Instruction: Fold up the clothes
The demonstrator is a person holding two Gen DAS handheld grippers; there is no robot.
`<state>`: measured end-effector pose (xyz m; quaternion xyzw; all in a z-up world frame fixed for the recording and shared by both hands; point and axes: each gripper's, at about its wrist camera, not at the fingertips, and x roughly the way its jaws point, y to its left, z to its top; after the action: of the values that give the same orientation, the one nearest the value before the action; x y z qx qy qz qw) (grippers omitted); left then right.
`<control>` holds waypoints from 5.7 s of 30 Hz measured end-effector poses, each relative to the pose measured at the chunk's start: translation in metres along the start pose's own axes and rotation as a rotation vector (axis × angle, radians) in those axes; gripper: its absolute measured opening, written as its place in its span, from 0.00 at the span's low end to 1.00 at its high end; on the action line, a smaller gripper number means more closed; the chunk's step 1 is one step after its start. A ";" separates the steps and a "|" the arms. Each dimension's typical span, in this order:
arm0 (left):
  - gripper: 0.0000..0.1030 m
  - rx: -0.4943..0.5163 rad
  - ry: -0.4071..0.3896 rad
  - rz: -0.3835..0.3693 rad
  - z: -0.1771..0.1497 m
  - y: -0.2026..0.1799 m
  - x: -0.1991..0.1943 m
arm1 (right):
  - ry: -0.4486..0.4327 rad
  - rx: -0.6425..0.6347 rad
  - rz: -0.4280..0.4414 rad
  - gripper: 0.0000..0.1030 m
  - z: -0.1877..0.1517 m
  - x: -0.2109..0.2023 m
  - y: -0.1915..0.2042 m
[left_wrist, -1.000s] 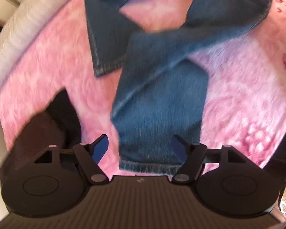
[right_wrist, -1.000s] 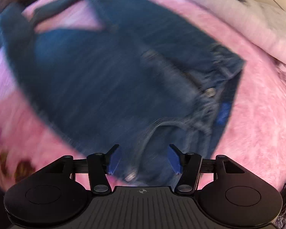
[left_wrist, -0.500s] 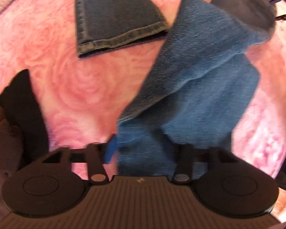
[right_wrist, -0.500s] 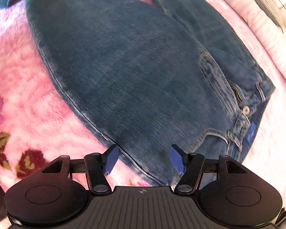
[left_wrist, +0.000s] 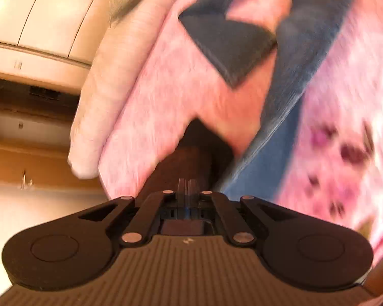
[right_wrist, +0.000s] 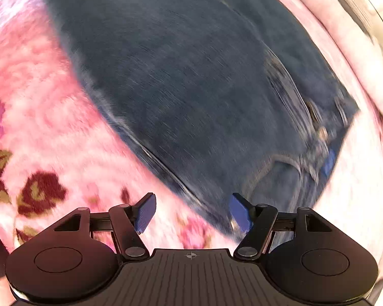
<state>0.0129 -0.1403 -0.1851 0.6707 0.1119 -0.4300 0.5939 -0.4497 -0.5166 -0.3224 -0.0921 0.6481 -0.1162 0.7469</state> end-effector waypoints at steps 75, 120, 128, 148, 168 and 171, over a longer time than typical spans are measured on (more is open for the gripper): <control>0.44 -0.646 -0.012 -0.692 0.162 0.047 0.287 | -0.190 0.775 0.124 0.57 0.159 -0.022 -0.067; 0.09 0.337 -0.190 -0.145 0.158 0.041 0.289 | -0.183 0.247 -0.058 0.59 0.245 0.026 -0.022; 0.13 0.361 -0.121 -0.192 0.145 0.010 0.293 | -0.165 0.311 0.011 0.59 0.244 0.029 -0.024; 0.39 -0.115 -0.080 -0.451 0.164 -0.017 0.140 | 0.026 0.953 -0.109 0.60 0.002 -0.002 -0.142; 0.41 0.085 -0.552 -0.564 0.506 -0.200 0.007 | -0.210 0.846 0.385 0.09 -0.080 0.076 -0.297; 0.41 0.101 -0.590 -0.569 0.532 -0.213 -0.001 | -0.308 0.786 0.341 0.09 -0.077 0.044 -0.302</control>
<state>-0.3646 -0.5580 -0.2937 0.4895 0.0965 -0.7558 0.4241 -0.5366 -0.8176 -0.2883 0.2900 0.4421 -0.2137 0.8215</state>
